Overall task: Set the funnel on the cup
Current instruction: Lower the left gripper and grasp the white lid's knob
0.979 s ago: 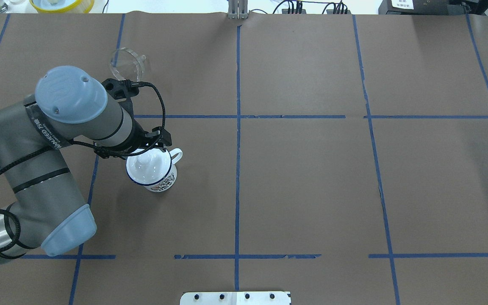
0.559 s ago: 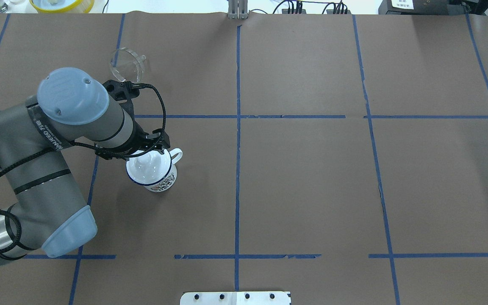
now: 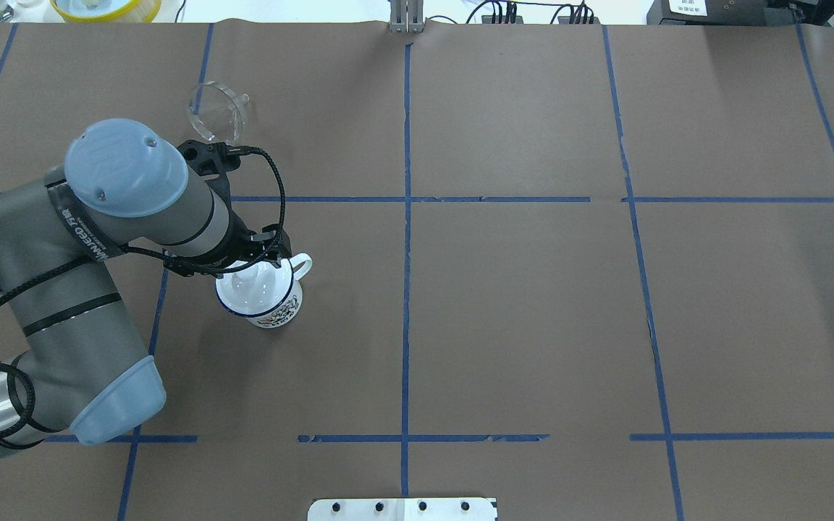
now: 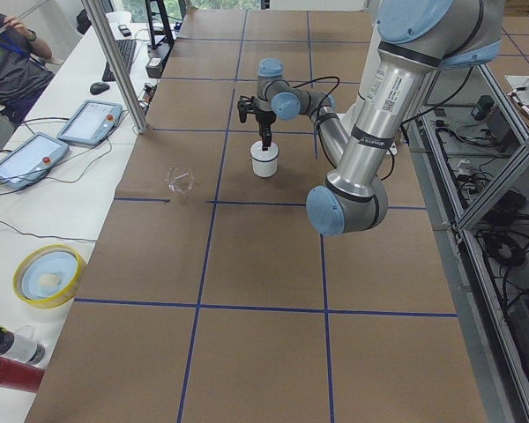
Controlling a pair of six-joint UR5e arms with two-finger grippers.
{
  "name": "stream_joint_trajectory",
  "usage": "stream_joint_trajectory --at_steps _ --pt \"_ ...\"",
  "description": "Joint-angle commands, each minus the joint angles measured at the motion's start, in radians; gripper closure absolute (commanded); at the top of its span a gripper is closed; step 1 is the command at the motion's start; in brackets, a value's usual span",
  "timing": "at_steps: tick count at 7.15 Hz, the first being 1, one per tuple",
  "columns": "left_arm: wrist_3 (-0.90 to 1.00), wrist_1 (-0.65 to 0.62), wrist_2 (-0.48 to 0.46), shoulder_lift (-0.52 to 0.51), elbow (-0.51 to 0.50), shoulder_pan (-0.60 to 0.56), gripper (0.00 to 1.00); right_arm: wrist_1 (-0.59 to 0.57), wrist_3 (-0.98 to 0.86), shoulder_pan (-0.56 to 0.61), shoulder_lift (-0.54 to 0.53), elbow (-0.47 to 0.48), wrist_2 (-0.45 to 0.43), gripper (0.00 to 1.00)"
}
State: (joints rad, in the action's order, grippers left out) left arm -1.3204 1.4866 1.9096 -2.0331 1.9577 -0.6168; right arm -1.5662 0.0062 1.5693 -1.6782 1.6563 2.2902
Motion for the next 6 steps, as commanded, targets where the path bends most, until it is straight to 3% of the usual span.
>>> stream_joint_trajectory --at_steps 1,2,5,6 --pt "0.0 -0.017 0.0 0.001 0.003 0.002 0.73 0.0 0.0 0.0 0.0 -0.001 0.0 0.0" --pt "0.0 -0.044 0.002 -0.001 0.01 0.0 1.0 0.0 0.0 0.0 0.0 0.0 0.0 0.0" --pt "0.006 -0.051 0.002 -0.001 0.026 -0.006 1.0 0.0 0.0 0.0 0.0 -0.001 0.0 0.0" --pt "0.015 -0.096 0.006 -0.004 0.087 -0.021 1.0 0.0 0.0 0.0 0.0 0.0 0.0 0.0"
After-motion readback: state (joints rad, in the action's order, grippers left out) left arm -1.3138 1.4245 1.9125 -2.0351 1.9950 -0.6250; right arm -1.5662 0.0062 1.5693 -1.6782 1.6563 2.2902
